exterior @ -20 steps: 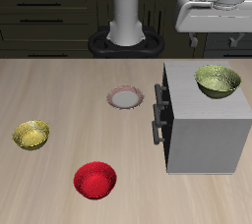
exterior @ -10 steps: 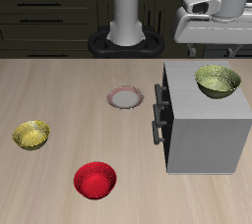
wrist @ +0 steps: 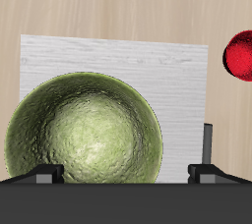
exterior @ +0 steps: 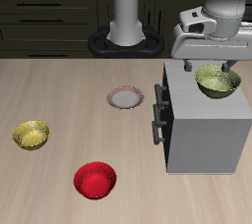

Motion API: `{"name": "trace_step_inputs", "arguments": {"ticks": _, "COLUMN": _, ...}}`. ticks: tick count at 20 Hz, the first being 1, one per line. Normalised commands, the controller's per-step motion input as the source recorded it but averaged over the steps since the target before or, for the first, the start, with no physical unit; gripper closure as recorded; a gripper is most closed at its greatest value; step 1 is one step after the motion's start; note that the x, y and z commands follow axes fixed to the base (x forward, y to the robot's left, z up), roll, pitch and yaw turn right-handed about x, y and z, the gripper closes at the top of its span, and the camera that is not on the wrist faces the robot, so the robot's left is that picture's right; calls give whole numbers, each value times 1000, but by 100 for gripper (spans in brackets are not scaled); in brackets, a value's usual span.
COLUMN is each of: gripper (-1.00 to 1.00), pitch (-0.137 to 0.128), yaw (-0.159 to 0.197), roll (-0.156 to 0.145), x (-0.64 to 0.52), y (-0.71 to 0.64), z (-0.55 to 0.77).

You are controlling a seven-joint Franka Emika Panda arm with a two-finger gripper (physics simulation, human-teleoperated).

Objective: Place the green bowl on the plate

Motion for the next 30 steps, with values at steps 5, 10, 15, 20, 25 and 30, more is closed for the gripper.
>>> {"name": "trace_step_inputs", "arguments": {"ticks": 5, "gripper": -100, "pitch": 52, "yaw": -13, "roll": -11, "x": 15, "y": -74, "z": -237}}
{"name": "trace_step_inputs", "arguments": {"ticks": 10, "gripper": 100, "pitch": 80, "yaw": -84, "roll": 92, "x": -33, "y": -2, "z": -226}}
{"name": "trace_step_inputs", "arguments": {"ticks": 15, "gripper": 100, "pitch": 9, "yaw": -23, "roll": 25, "x": -56, "y": 13, "z": 29}}
{"name": "trace_step_inputs", "arguments": {"ticks": 20, "gripper": 100, "pitch": -12, "yaw": -10, "roll": 3, "x": -42, "y": -61, "z": 119}}
{"name": "trace_step_inputs", "arguments": {"ticks": 25, "gripper": 100, "pitch": -14, "yaw": 1, "roll": 3, "x": 6, "y": -41, "z": 52}}
{"name": "trace_step_inputs", "arguments": {"ticks": 30, "gripper": 100, "pitch": -16, "yaw": 12, "roll": 12, "x": -13, "y": -23, "z": 50}}
